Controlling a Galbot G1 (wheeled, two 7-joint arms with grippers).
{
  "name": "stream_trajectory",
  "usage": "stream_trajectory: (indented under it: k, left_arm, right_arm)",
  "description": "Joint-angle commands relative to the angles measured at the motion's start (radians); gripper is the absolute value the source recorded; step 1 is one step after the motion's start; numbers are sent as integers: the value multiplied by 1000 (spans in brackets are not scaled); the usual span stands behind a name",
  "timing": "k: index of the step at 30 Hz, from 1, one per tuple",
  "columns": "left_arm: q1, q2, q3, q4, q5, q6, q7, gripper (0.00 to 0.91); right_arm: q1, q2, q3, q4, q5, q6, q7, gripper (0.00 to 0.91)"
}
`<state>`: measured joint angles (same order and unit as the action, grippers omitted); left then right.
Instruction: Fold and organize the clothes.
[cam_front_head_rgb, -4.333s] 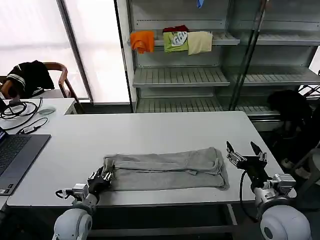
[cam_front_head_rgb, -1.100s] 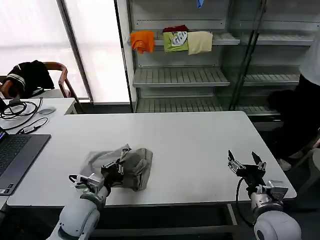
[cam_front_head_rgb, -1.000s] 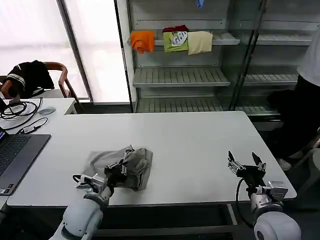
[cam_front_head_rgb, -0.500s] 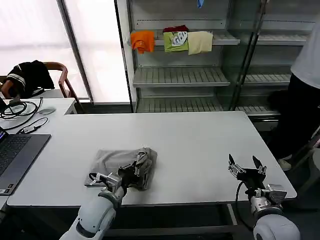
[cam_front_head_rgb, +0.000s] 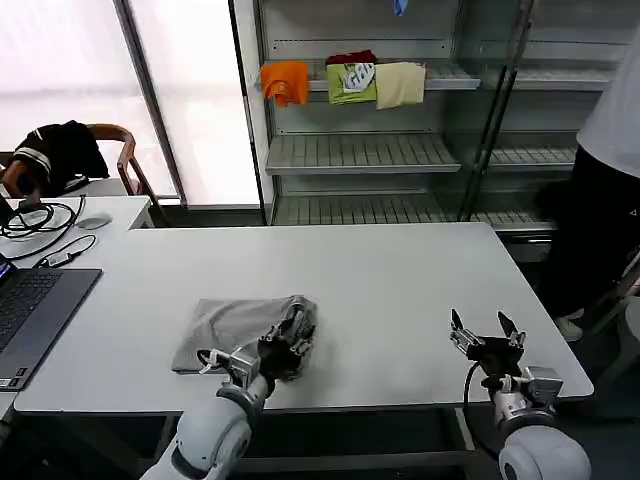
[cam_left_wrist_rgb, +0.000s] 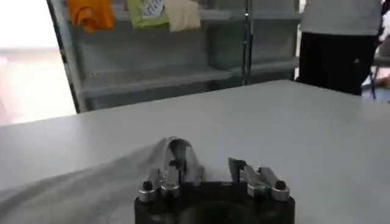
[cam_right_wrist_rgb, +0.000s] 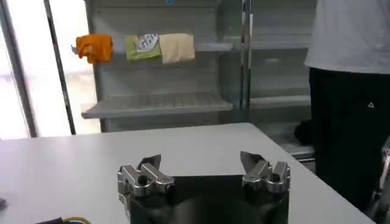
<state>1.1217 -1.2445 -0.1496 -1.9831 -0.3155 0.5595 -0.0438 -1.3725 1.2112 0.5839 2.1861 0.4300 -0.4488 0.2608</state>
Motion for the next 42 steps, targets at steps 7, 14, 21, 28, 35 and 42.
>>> stream_trajectory:
  k: [7,14,21,28,35,42]
  left_arm:
    - [18,-20,-72,-200,-343,7,-50,907]
    - [46,125,-321,-234,-405,12,-80,907]
    - [72,219,-523,-172,-471,16,-82,907]
    - [100,200,-553,-92,-446,5,-57,907]
    - [93,166,-507,-19,-383,-7,-15,907]
    - [77,147,-476,80,-341,-28,14,907]
  right_arm:
    - [51,-14,-29,-34,6,5,0,907]
    - [107,-32,-90,-47,21,-2,3,907]
    - [146,-33,-126,-58,29,-10,5,907]
    - [152,-29,-133,-62,32,-10,5,907]
    - [130,-34,-117,-48,35,-8,4,907]
    - [105,-43,-96,-30,40,-7,4,907]
